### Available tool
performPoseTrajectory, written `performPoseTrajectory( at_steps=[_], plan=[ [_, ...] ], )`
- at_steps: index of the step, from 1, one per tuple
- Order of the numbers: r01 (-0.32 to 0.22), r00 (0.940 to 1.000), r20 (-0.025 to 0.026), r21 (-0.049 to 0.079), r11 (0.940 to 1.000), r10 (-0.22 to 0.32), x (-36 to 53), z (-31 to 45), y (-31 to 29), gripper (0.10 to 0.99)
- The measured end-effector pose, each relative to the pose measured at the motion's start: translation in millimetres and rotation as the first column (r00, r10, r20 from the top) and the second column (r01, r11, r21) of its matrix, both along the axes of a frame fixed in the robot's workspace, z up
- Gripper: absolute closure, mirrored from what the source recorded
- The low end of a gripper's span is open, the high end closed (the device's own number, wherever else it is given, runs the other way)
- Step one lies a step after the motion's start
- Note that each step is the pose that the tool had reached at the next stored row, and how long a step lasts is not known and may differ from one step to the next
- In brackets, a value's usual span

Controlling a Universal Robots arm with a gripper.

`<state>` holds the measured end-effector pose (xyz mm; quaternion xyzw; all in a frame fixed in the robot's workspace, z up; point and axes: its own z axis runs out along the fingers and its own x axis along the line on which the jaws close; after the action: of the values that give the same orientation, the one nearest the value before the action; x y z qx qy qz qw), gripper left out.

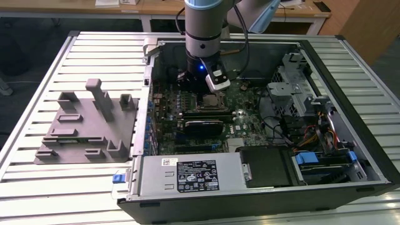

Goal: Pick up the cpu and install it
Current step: 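Close the cpu cover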

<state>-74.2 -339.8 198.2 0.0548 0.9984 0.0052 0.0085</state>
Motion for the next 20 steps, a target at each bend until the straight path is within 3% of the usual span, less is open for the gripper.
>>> performPoseTrajectory(
  at_steps=[9,16,20],
  plan=[
    [0.000,1.0000,-0.0001,0.000,1.0000,0.000,2.4,-0.3,0.0,0.980],
    [0.000,1.0000,-0.0036,0.000,1.0000,0.000,6.3,-0.1,0.1,0.980],
    [0.000,1.0000,-0.0040,0.000,1.0000,0.000,6.4,4.1,0.1,0.980]
  ],
)
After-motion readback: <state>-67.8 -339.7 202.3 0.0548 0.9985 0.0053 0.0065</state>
